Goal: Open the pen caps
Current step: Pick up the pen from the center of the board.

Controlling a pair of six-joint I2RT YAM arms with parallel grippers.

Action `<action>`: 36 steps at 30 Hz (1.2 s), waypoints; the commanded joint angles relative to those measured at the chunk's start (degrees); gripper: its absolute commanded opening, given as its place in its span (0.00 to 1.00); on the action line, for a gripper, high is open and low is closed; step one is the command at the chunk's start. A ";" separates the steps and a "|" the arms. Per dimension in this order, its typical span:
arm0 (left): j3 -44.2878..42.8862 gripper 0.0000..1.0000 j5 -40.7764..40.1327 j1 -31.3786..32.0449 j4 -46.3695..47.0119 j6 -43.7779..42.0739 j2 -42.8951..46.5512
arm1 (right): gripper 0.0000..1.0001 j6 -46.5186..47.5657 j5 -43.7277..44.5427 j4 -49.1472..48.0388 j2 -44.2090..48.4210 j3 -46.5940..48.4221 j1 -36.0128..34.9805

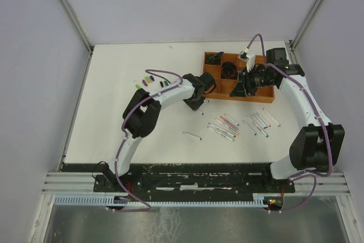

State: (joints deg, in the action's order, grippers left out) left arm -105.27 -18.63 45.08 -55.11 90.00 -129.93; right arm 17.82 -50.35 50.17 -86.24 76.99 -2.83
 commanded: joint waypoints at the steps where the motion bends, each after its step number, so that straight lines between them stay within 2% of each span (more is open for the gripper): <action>1: 3.15 0.17 1.08 -0.12 -4.31 -3.70 -0.68 | 0.44 0.43 -2.46 -1.35 1.46 -0.06 0.28; 6: 8.33 0.12 -0.43 -0.09 -5.64 -6.48 3.17 | 0.44 0.05 -3.00 -2.14 1.65 -0.68 0.28; 10: 9.89 0.03 -2.71 -0.15 -4.90 -8.13 6.66 | 0.44 -0.26 -3.19 -2.34 1.37 -1.00 0.28; 17: 5.19 0.03 -9.28 -0.23 -5.37 -14.06 8.58 | 0.44 2.38 -6.55 -2.26 0.84 -3.08 0.11; 20: 6.37 0.03 -10.04 -0.23 -2.67 -15.69 10.96 | 0.45 2.43 -8.62 -4.59 1.62 -4.99 -0.38; 25: 12.87 0.03 -8.71 -0.22 5.86 -18.57 18.70 | 0.50 -5.96 -13.19 -18.15 5.24 -12.35 -0.51; 29: 21.23 0.03 -6.10 -0.20 14.55 -21.07 25.90 | 0.59 -20.72 -15.01 -38.95 9.17 -21.28 -0.58; 32: 28.57 0.03 -3.10 -0.17 22.96 -23.65 32.30 | 0.69 -27.03 -15.38 -53.02 12.27 -26.79 -2.07; 34: 34.09 0.03 0.47 -0.18 31.55 -25.89 36.91 | 0.79 -27.57 -15.78 -57.18 13.88 -29.17 -4.96; 36: 40.33 0.03 5.46 -0.11 44.25 -29.28 41.58 | 0.81 -24.08 -15.96 -54.99 14.47 -29.02 -9.41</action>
State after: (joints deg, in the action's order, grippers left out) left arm -73.71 -20.99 45.06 -34.46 68.79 -96.53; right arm -3.51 -63.07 8.21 -74.91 48.42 -5.91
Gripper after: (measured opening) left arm 0.164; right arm 0.794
